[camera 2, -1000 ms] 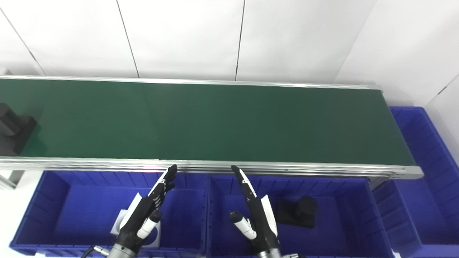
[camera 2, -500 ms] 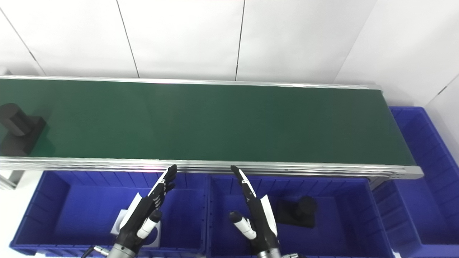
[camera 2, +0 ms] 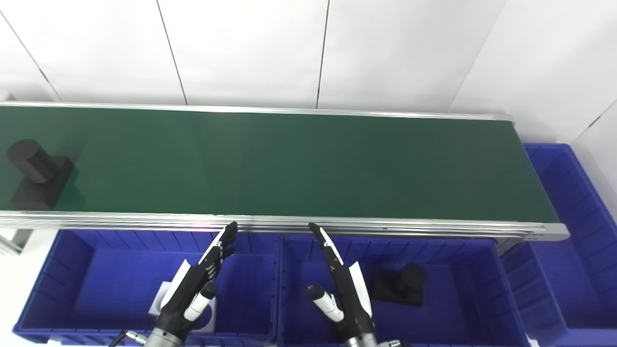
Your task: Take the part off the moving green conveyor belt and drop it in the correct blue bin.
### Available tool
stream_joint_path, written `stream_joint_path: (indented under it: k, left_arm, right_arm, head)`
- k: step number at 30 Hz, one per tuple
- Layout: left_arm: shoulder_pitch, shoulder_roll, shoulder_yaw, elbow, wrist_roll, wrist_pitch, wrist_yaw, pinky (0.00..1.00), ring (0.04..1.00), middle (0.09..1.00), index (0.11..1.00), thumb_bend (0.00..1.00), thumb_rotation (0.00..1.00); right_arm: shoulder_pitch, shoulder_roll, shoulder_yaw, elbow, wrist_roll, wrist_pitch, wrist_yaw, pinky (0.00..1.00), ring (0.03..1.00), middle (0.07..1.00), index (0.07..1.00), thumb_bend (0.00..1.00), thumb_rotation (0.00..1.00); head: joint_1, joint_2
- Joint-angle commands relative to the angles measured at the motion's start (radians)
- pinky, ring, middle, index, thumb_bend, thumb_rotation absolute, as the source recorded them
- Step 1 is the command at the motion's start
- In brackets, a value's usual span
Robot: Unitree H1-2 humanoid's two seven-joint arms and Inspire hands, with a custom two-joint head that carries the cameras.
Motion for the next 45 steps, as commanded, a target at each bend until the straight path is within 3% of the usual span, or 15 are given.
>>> stream_joint_path:
  k: [1, 36, 42, 45]
  left_arm:
    - [-0.013, 0.0, 0.004, -0.018, -0.011, -0.036, 0.002, 0.95, 0.999, 1.0, 0.984, 0.84, 1.0]
    - [-0.013, -0.001, 0.005, -0.01, -0.017, -0.036, 0.001, 0.97, 1.0, 1.0, 0.978, 0.84, 1.0]
    - [-0.018, -0.006, -0.001, 0.014, -0.013, -0.036, 0.008, 0.96, 0.996, 0.999, 0.976, 0.84, 1.0]
    - [-0.023, -0.012, -0.012, 0.031, 0.0, -0.036, 0.023, 0.96, 0.996, 0.995, 0.974, 0.84, 1.0]
  right_arm:
    - [-0.007, 0.011, -0.004, -0.024, -0.006, -0.048, 0.007, 0.95, 0.966, 0.956, 0.941, 0.87, 1.0]
    - [-0.006, 0.014, -0.012, -0.02, -0.008, -0.049, 0.009, 0.95, 0.966, 0.951, 0.937, 0.88, 1.0]
    - [-0.01, 0.006, -0.006, 0.0, 0.002, -0.049, 0.003, 0.96, 0.966, 0.95, 0.935, 0.86, 1.0]
    - [-0.013, -0.008, -0.002, 0.012, 0.012, -0.049, -0.005, 0.96, 0.965, 0.951, 0.94, 0.85, 1.0]
  head:
    - [0.003, 0.0]
    - [0.005, -0.006]
    - [0.057, -0.039]
    - [0.136, -0.074]
